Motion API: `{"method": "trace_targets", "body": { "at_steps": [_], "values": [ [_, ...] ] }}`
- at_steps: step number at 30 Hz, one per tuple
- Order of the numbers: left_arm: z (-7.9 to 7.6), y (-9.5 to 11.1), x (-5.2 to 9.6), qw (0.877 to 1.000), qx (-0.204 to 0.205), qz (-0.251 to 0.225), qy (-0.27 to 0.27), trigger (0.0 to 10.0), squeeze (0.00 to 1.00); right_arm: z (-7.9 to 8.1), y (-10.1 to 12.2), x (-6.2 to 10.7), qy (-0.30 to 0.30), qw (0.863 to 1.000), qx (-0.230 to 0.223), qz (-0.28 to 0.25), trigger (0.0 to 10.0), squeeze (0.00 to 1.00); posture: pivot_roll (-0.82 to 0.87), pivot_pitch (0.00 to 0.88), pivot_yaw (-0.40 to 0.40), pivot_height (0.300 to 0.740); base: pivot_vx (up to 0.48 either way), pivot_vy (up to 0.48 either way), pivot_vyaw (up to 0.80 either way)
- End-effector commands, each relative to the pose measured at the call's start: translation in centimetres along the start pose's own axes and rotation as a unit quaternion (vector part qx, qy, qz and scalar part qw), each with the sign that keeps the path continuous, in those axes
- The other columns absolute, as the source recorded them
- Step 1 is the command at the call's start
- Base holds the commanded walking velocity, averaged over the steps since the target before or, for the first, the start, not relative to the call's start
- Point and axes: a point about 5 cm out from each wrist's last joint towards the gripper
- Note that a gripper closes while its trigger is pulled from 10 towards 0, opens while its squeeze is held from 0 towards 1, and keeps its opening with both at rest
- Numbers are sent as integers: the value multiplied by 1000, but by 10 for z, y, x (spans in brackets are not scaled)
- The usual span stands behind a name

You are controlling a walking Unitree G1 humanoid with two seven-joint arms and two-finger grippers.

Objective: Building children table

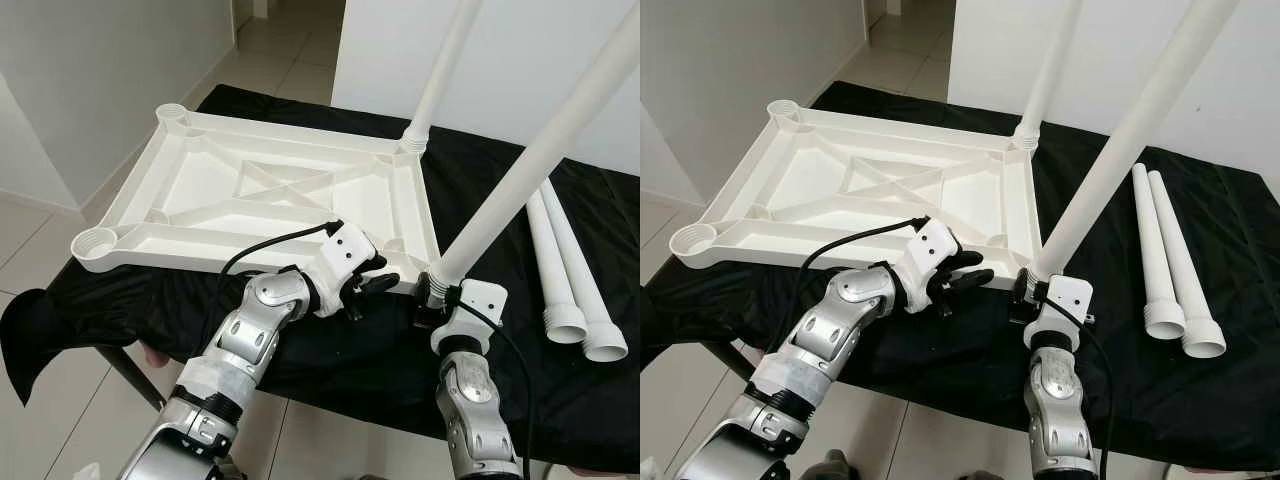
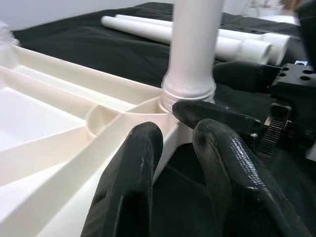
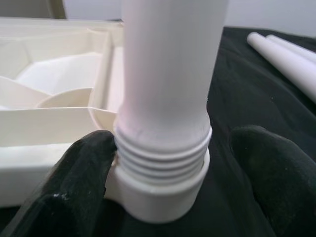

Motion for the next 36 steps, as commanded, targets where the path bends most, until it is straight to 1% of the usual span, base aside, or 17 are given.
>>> {"method": "trace_targets", "body": {
  "at_steps": [1,3,4,8,9,10,16,17,18,19,24,28,30,31,32,33,36],
  "values": [
    [12,2,-2,996,-4,13,90,10000,0,-4,3,5,5,1000,-2,-9,10000,0,50,0,-72,740,0,0,0],
    [13,2,-2,996,-3,12,92,10000,0,-3,4,7,9,1000,-3,-12,10000,0,50,0,-72,740,0,0,0],
    [15,4,-2,995,-1,5,97,10000,0,-1,5,10,26,1000,0,-15,9294,0,46,0,-71,740,0,0,0],
    [16,5,-2,995,0,3,98,10000,0,0,6,11,31,999,2,-16,9294,0,46,0,-71,740,0,0,0],
    [17,6,-1,995,0,-2,99,10000,0,1,6,12,36,999,0,-16,392,0,45,0,-71,740,0,0,0],
    [24,8,2,994,0,-11,106,10000,0,6,7,15,55,998,0,-19,0,0,49,0,-74,740,0,0,0],
    [35,11,8,993,0,-22,117,10000,0,13,9,18,83,996,3,-22,0,0,52,0,-76,740,0,0,0],
    [39,12,10,992,0,-25,121,10000,0,16,9,18,97,995,0,-20,588,0,53,0,-75,740,0,0,0],
    [40,12,10,992,0,-26,124,10000,0,18,10,18,107,994,2,-20,10000,0,53,0,-75,740,0,0,0],
    [41,13,11,992,0,-27,127,10000,0,23,10,17,126,992,3,-21,10000,0,54,0,-73,740,0,0,0],
    [43,13,10,991,-1,-24,131,10000,0,31,11,11,158,987,-3,-17,10000,0,51,0,-70,740,0,0,0],
    [43,13,9,991,-2,-23,131,10000,0,32,11,10,162,987,-8,-14,10000,0,49,0,-70,740,0,0,0],
    [47,9,8,990,-7,0,144,10000,0,31,15,1,166,986,-14,-16,10000,0,48,0,-66,740,0,0,0],
    [47,9,8,990,-7,0,144,10000,0,31,15,1,166,986,-14,-16,10000,0,48,0,-66,740,0,0,0],
    [53,5,7,986,-2,25,164,10000,0,28,21,-7,170,985,-18,-18,10000,0,46,0,-62,740,0,0,0],
    [55,4,7,984,0,33,173,10000,0,26,24,-10,172,985,-20,-20,10000,0,47,0,-62,740,0,0,0],
    [55,4,7,984,0,33,173,10000,0,26,24,-10,172,985,-20,-20,10000,0,47,0,-62,740,0,0,0]
  ]
}}
Point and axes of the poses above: a point about 5 cm out from each wrist's last joint towards the gripper, its own x axis pointing back from the gripper into the wrist, its own y axis along the axis of the wrist's last joint, z = x × y, and after that the axes turned 14 degrees about -x, right-handed
